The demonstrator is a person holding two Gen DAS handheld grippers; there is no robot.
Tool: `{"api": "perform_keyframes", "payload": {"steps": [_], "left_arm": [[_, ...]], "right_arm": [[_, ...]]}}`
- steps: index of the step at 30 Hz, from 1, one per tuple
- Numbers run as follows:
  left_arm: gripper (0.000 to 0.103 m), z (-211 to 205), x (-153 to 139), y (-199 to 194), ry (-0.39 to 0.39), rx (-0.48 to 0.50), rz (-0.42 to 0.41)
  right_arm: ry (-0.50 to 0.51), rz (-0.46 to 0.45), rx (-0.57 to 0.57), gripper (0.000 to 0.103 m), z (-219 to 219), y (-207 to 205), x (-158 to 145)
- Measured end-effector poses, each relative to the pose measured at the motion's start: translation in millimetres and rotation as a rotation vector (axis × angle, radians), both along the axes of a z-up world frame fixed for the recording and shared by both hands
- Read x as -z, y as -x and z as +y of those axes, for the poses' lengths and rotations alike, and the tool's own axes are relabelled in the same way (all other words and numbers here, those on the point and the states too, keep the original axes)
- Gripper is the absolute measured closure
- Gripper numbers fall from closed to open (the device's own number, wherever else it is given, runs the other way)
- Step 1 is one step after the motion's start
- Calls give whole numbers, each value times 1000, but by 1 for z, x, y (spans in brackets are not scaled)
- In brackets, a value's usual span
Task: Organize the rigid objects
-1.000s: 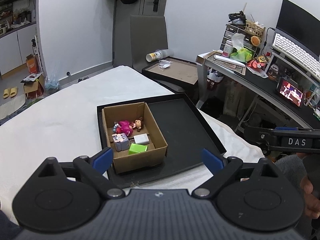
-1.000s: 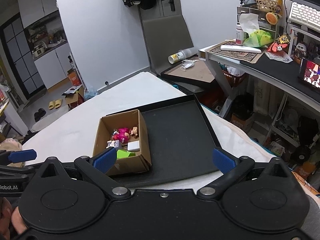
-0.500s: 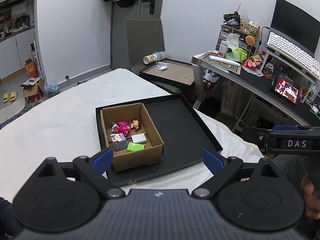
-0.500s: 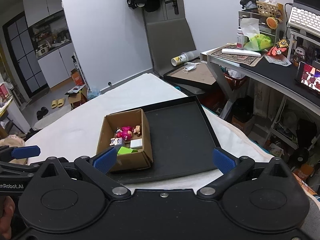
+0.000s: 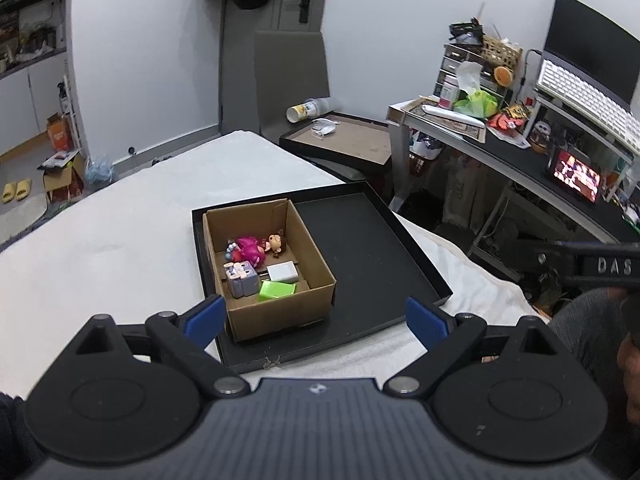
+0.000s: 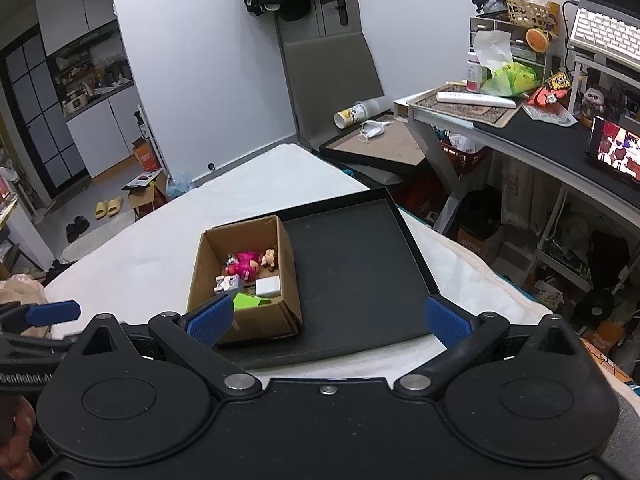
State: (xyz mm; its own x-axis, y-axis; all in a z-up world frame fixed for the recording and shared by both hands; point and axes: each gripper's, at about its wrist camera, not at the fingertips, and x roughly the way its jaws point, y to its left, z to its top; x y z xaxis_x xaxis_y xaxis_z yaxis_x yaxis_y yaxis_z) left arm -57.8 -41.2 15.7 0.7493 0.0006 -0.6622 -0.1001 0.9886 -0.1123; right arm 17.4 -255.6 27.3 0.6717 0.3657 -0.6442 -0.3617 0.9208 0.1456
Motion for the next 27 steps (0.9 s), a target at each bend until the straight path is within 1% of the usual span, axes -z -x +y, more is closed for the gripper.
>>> {"api": "perform_keyframes", "payload": {"steps": [4,7,14,16,20,24,27], "left_arm": [[7,1,1,0,4,6,2],[7,2,1,-2,-20,-8,3],[7,4,-2,-1,2,-26,0],[7,1,-3,-2,-10,-18,-3],[7,-3,-9,1,-48,-35,-25],[7,-9,-14,4,-51,-21,-41],[7,-13,-14,4,-70,-14,-41]], "right_arm": [[7,2,1,0,2,0,1],[10,12,-1,0,2,-1,0],[17,8,-5,0,3,-1,-1],[10,11,-11,0,1,0,-2],[6,13,-8,0,-2,1,0],[-2,22,-10,0,-3,-1,5],[4,21,-13,0,-3,0,4]]}}
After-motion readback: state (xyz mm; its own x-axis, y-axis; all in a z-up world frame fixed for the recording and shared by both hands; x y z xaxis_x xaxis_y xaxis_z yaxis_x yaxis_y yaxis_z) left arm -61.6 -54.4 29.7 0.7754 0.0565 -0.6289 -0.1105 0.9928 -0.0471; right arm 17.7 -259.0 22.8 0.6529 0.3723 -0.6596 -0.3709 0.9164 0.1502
